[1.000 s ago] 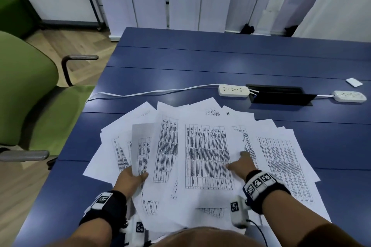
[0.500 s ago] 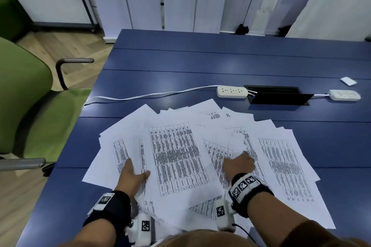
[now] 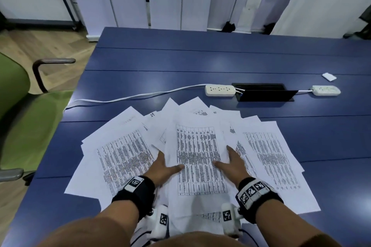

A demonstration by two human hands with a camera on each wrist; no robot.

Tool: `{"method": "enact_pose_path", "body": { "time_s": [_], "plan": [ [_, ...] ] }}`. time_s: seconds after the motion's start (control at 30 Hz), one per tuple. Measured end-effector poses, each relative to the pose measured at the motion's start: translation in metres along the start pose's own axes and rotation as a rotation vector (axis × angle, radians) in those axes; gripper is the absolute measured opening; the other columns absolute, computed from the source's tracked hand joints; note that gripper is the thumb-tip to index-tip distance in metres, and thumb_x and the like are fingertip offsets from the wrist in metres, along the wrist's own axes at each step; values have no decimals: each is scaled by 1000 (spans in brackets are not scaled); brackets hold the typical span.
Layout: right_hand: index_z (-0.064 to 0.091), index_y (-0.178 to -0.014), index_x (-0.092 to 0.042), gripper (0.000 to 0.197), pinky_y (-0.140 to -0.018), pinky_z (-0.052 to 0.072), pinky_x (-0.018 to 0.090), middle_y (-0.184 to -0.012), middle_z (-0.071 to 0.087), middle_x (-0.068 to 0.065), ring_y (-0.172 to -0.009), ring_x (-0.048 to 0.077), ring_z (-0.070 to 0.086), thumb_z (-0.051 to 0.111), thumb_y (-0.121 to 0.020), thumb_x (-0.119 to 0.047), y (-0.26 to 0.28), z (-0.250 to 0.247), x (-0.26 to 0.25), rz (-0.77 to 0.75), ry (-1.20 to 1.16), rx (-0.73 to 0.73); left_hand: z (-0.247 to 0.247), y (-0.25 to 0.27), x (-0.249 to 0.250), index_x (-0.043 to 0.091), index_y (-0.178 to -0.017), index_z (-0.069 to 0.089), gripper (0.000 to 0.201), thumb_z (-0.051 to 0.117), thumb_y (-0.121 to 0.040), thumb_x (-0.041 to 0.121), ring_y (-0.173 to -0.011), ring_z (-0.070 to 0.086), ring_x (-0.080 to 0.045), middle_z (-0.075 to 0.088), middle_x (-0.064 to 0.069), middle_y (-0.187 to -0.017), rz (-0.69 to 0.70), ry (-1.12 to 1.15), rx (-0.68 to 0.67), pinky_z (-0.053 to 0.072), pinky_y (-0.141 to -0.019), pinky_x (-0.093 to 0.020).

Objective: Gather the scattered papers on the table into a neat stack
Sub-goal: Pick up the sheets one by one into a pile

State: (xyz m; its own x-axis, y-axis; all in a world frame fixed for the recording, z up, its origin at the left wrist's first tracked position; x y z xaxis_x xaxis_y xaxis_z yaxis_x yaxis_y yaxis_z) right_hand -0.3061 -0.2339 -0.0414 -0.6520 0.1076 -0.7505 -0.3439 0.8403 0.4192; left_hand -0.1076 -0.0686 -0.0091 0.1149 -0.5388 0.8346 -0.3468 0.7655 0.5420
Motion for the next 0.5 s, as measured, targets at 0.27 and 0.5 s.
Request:
{"method": "enact_pose_path", "body": {
  "time_s": [0.27,0.5],
  "plan": [
    [26,-149,-20,86,-114,29,46,-156,25,7,-141,28,30,74,-80,-40,2,-27,6,57,-191,29,15,10,5,11,-150,22,73,65,-91,14,-134,40,-18,36,0,-152,45,41,81,27,-114,-36],
    [46,-138,-28,58,-112,25,53,-151,35,0,-138,24,30,43,-91,-61,0,-84,-110,-530,264,523,-1,32,17,3,-139,34,56,63,-93,17,-131,44,-28,40,-12,-149,61,79,110,31,-111,-41]
  ]
}}
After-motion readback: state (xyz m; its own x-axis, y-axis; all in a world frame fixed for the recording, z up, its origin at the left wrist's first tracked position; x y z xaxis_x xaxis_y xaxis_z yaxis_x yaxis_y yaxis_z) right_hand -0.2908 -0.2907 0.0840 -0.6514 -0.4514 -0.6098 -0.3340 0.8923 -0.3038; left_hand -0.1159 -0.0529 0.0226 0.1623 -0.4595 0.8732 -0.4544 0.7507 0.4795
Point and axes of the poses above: each hand's wrist, its own y-axis away from the middle knuckle, its own z-axis out of the palm, x = y × z, the point moved 3 cm from there along -y, towards the middle knuckle
